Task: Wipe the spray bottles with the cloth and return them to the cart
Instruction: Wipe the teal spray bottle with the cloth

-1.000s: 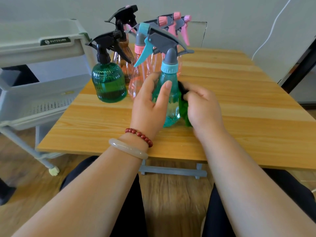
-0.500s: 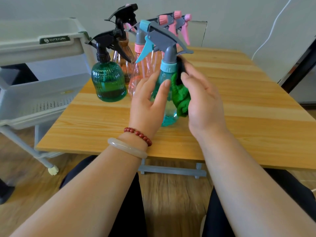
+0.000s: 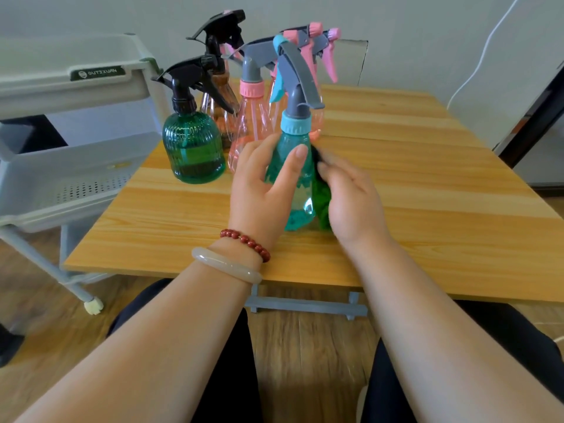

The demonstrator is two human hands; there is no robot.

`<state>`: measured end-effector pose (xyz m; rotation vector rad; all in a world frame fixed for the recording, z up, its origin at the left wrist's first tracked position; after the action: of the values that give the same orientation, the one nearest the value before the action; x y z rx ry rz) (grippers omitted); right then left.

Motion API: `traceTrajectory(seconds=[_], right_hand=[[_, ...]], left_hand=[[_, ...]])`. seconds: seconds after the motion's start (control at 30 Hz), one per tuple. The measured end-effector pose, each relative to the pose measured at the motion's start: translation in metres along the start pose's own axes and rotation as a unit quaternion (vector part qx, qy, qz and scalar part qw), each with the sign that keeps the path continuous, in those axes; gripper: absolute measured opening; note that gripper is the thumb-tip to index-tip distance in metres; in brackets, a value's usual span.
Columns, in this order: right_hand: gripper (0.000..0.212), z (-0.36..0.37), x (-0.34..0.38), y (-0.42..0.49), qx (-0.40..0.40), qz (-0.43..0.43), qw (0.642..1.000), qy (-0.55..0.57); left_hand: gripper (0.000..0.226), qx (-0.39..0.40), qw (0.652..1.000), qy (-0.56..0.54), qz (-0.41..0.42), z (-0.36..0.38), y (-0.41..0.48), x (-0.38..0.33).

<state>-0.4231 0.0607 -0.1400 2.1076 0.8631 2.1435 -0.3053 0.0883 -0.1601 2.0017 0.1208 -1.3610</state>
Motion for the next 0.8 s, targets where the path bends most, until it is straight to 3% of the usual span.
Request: traceTrajectory(seconds=[0.1, 0.23, 0.37, 0.43, 0.53, 0.63, 0.73, 0.8], right_hand=[[0.047, -0.006, -0.002, 0.001, -0.004, 0.019, 1.000, 0.016], [0.036, 0.001, 0.007, 0.005, 0.014, -0.018, 0.997, 0.077], [0.045, -0.001, 0.001, 0.001, 0.002, 0.009, 1.000, -0.006], [0.054, -0.005, 0.001, 0.001, -0.016, 0.028, 0.999, -0.010], [0.039, 0.000, 0.007, 0.004, -0.003, -0.010, 0.998, 0.062], [0.039, 0.003, 0.004, 0.003, -0.006, -0.001, 0.999, 0.039], [0.056, -0.003, -0.006, 0.001, -0.024, 0.044, 0.997, -0.051], [0.060, -0.005, -0.005, 0.000, -0.033, 0.062, 0.997, -0.017]], left_hand=[[0.057, 0.008, 1.000, 0.003, 0.001, -0.002, 0.001, 0.002], [0.049, 0.007, 1.000, -0.015, 0.011, -0.001, -0.001, -0.001], [0.046, 0.002, 0.999, -0.043, -0.016, -0.001, -0.003, -0.001], [0.033, -0.007, 0.998, -0.049, -0.027, -0.001, -0.004, -0.001], [0.015, -0.007, 0.998, -0.063, -0.022, -0.001, -0.006, -0.005], [0.021, 0.007, 0.997, -0.071, -0.021, -0.001, -0.006, -0.007], [0.044, 0.014, 0.998, -0.054, -0.024, -0.002, -0.004, -0.004], [0.060, 0.015, 0.999, -0.021, -0.027, -0.002, -0.002, -0.002]])
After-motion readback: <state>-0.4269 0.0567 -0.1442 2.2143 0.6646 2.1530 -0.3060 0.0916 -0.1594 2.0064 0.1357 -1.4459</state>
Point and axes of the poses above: each hand's wrist, its own y-axis towards the middle knuckle, its own z-axis out of the palm, x = y × z, the point moved 2 cm from there along y, towards the middle knuckle, and after that the axes turned 4 degrees about -z, right-handed, at the moved point
